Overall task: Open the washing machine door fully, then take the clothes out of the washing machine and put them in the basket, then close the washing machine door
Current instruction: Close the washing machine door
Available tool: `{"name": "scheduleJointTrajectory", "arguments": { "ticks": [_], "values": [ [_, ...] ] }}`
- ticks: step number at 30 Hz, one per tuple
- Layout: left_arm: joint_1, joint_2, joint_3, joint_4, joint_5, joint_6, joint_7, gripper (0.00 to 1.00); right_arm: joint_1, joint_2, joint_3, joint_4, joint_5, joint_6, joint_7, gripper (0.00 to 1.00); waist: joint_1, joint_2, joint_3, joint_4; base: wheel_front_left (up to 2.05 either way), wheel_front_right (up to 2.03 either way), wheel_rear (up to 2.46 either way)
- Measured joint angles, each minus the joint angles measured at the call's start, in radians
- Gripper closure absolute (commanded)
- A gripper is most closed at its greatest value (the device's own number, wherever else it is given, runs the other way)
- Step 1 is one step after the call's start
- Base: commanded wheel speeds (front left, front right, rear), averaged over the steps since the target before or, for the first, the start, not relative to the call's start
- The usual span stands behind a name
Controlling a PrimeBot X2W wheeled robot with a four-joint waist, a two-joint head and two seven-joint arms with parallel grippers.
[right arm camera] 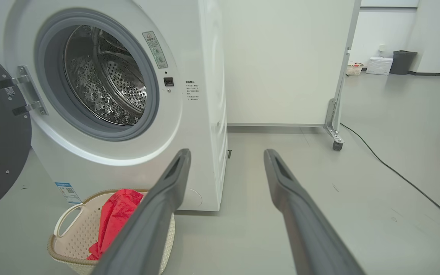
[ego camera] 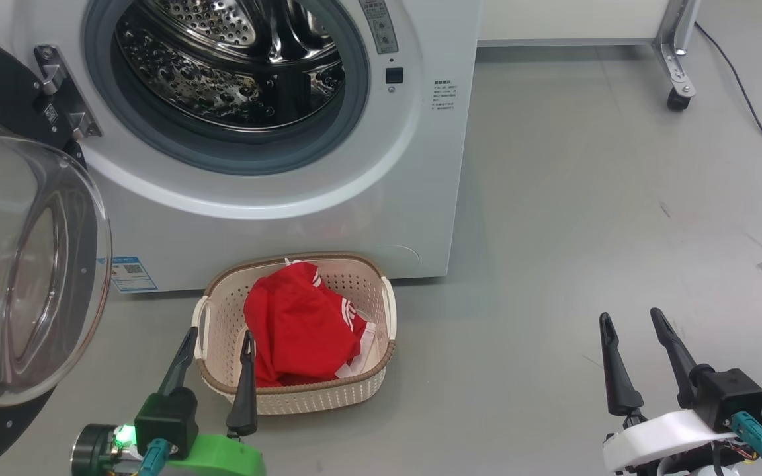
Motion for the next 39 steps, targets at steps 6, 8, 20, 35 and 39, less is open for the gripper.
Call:
{"name": "scheduleJointTrajectory", "arguments": {
  "ticks": [6, 8, 20, 35, 39],
  "values": [
    [0.000, 0.001, -0.009, -0.003, 0.000, 0.000, 0.000, 0.00, 0.006, -0.003, -0.005, -0.009, 0.000, -0.001, 0.000, 0.00, 0.0000, 0.0000, 0.006, 0.034, 0.00, 0.00, 0.00],
    [0.000, 0.001, -0.009, -0.006, 0.000, 0.000, 0.000, 0.00, 0.006, -0.006, -0.009, -0.014, 0.000, -0.001, 0.000, 0.00, 0.0000, 0.0000, 0.008, 0.049, 0.00, 0.00, 0.00],
    [-0.002, 0.001, -0.005, -0.028, -0.004, 0.000, -0.005, 0.00, 0.006, -0.033, -0.023, -0.041, 0.000, -0.001, 0.000, 0.00, 0.0000, 0.0000, 0.031, 0.163, 0.00, 0.00, 0.00],
    [-0.002, 0.001, -0.002, -0.029, -0.037, 0.000, -0.024, 0.00, 0.006, -0.043, -0.019, -0.056, -0.002, 0.001, 0.009, 0.00, 0.0000, 0.0000, 0.054, 0.356, 0.00, 0.00, 0.00],
    [-0.002, 0.001, -0.002, -0.028, -0.038, 0.000, -0.027, 0.00, 0.006, -0.043, -0.014, -0.056, -0.002, 0.001, 0.011, 0.00, 0.0000, 0.0000, 0.056, 0.400, 0.00, 0.00, 0.00]
  ]
}}
